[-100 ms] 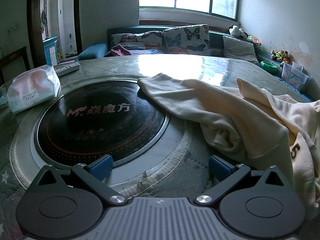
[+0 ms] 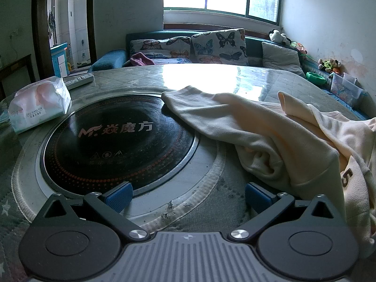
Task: Fold clothes
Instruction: 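Move both grippers over the crumpled cream shirt toward its hem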
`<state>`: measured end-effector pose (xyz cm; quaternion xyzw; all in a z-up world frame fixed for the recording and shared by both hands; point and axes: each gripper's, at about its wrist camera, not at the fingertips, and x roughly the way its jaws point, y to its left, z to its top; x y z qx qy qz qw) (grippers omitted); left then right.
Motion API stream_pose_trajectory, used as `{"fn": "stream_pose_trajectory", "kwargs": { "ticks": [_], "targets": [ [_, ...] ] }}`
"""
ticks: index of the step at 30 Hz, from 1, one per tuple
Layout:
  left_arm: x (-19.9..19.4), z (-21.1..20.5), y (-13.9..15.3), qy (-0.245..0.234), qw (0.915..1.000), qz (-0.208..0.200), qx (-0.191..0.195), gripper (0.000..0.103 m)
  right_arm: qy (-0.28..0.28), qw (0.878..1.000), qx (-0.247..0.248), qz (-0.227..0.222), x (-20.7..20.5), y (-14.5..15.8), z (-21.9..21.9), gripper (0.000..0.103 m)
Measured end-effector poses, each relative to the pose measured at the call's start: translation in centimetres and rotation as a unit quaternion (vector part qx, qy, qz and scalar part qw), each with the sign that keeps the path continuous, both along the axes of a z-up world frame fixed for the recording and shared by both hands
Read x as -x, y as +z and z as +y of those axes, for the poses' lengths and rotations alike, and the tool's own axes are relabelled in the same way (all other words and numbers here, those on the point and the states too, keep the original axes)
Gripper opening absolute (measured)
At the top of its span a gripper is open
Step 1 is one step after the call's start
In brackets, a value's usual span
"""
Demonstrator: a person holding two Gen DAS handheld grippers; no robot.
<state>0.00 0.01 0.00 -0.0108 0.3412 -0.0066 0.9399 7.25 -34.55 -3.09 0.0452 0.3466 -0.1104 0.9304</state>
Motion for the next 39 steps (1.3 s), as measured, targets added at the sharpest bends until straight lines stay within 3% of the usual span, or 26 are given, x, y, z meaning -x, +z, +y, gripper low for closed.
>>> {"fn": "stream_pose_trajectory", "kwargs": {
  "ticks": [9,19,39],
  "targets": [
    [0.1,0.2,0.0,0.0,1.0,0.001,-0.001,0.103,0.016,1.0,0.012,0.017,1.3,0.3,-1.0,0.103],
    [-0.2,-0.1,0.1,0.011,0.9999,0.01,0.001,0.103,0.035,0.999,-0.004,0.0,5.0,2.0,-2.7,0.103],
    [2.0,-1.6,1.5,0.012,0.9995,0.024,0.019,0.103,0.052,0.998,-0.018,-0.008,8.8,3.0,-0.4,0.103]
  ]
}}
